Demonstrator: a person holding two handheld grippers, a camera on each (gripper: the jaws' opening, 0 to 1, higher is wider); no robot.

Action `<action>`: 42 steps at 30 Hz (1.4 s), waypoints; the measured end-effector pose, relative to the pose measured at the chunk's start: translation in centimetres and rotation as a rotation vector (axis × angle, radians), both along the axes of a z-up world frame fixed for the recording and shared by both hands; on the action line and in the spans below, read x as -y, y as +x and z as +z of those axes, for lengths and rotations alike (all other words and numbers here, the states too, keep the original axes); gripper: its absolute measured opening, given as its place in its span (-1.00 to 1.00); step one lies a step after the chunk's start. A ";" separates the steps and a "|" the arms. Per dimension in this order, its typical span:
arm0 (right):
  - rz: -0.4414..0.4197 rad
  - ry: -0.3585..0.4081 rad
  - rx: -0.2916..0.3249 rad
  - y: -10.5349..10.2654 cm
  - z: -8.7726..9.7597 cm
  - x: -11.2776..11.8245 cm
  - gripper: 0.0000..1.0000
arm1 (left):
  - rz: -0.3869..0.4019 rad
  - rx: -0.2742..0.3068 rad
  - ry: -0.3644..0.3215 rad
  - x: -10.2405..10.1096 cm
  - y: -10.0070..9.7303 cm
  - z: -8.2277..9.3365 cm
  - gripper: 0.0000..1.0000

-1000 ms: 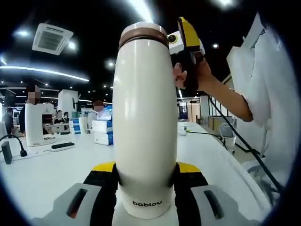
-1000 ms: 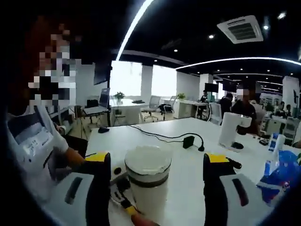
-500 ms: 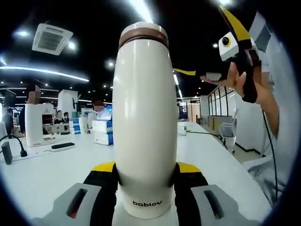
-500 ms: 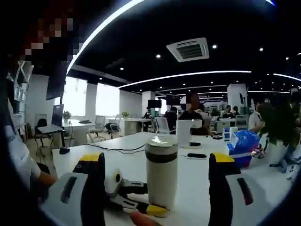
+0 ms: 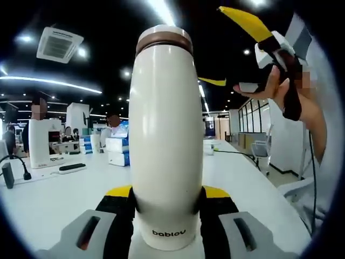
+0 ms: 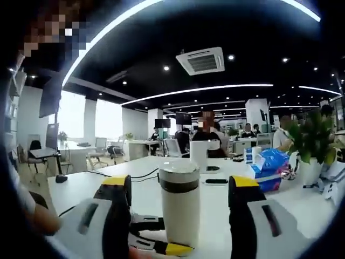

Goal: Grasp the water cup twist off the cup lid place the cup lid on the table

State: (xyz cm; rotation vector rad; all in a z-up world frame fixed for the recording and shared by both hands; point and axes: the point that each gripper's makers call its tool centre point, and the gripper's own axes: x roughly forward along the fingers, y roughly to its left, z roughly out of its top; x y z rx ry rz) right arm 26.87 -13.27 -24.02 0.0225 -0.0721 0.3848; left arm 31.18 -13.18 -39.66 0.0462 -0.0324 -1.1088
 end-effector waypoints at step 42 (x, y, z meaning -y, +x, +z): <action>0.372 -0.207 -0.086 4.3 -0.7 -2.6 -0.08 | 0.000 -0.014 0.000 0.1 0.0 0.1 -0.04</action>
